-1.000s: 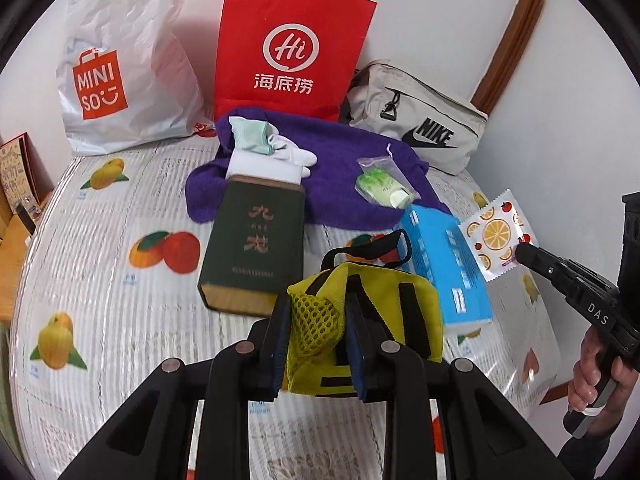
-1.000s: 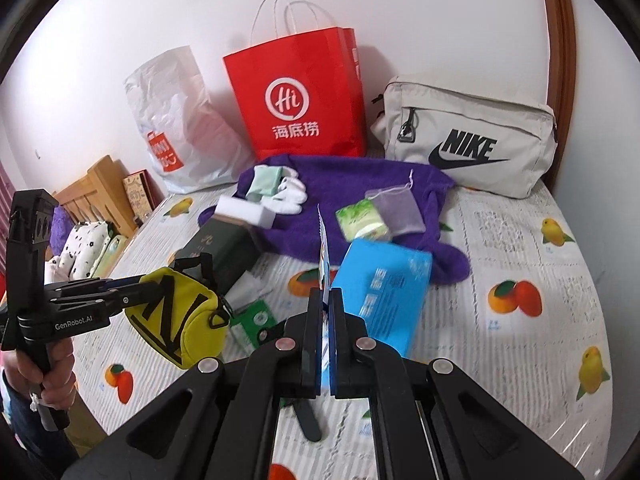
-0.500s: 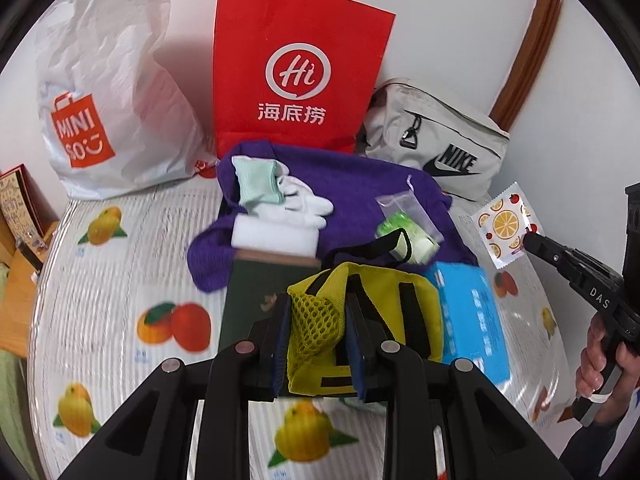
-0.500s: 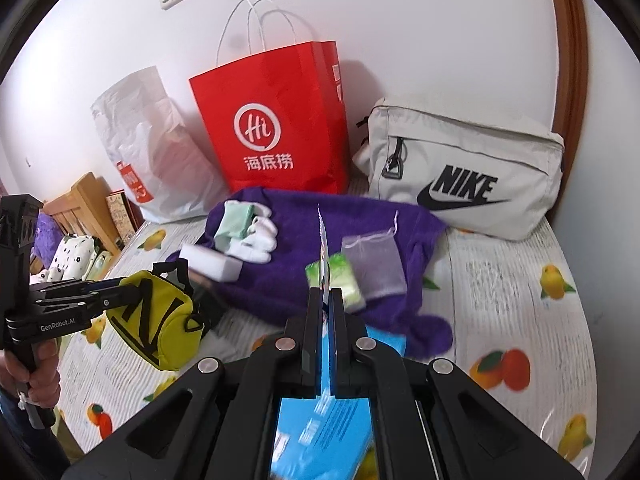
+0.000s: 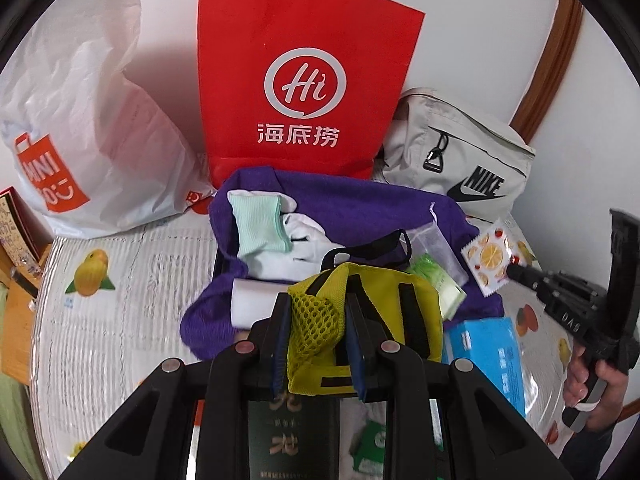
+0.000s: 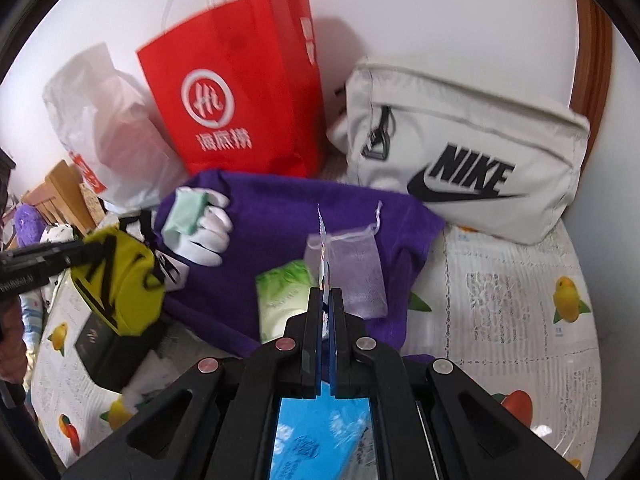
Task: Organize soft objects
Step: 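Carry the yellow bag with the left tool while the right tool carries the sachet to the towel, then open the left tool onto the towel while the right tool drops the sachet beside the mesh bag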
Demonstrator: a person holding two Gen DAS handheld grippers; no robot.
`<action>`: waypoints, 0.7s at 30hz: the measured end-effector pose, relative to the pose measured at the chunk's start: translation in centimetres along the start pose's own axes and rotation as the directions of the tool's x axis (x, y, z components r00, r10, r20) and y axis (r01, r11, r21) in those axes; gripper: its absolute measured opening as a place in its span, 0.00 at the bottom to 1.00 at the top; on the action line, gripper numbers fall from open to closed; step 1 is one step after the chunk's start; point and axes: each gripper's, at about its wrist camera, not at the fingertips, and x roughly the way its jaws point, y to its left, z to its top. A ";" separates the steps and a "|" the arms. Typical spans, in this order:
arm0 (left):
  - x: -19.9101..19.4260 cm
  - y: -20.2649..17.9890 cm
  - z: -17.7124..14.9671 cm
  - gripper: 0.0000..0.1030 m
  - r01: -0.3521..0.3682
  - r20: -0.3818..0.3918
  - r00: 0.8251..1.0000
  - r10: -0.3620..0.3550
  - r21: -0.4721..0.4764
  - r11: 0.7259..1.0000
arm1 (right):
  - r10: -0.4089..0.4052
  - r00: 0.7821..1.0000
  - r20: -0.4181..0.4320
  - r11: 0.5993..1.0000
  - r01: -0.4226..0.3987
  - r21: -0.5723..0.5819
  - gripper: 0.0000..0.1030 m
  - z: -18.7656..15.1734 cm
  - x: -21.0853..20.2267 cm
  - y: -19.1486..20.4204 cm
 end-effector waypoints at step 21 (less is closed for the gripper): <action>6.9 -0.2 4.2 0.24 -0.031 -0.062 0.998 0.029 -0.025 0.999 | -0.041 0.997 -0.059 0.999 0.040 -0.021 0.49 -0.8 2.4 -1.7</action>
